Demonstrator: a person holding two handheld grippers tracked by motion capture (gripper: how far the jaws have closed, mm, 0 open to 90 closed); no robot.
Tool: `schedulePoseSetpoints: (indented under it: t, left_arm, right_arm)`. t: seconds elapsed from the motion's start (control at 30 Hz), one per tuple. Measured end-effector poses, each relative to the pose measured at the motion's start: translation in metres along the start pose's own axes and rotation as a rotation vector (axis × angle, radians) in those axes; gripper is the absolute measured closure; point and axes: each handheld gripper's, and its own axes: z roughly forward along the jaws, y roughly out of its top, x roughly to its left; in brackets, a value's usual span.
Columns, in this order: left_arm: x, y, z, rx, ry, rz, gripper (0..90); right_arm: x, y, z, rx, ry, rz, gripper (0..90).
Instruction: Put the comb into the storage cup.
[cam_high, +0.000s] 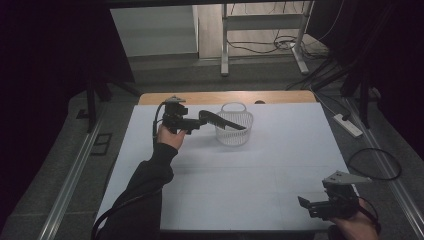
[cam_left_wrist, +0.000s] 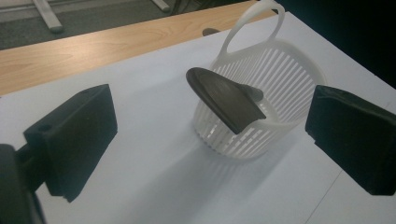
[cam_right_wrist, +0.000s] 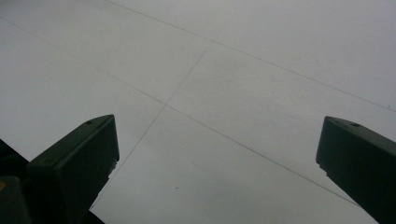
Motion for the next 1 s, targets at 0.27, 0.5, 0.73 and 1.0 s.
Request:
schedulePoseSetpoints:
  t: [0.27,0.5,0.73,1.0]
  left_arm:
    - [-0.001,-0.006,-0.004,0.001,0.005,0.016,1.0]
    - [-0.004,-0.013,-0.007,0.001,-0.002,0.027,0.8]
    - [-0.005,-0.018,-0.012,-0.003,-0.006,0.031,0.6]
    - [-0.005,-0.024,-0.018,-0.013,-0.006,0.034,0.6]
  right_arm:
    - [0.001,0.000,0.000,0.001,0.000,-0.005,0.0]
    - [0.001,0.000,0.000,0.002,0.003,-0.006,0.0]
    - [0.001,0.000,0.000,0.004,0.006,-0.010,0.0]
    - [0.001,0.000,0.000,0.004,0.005,-0.011,0.0]
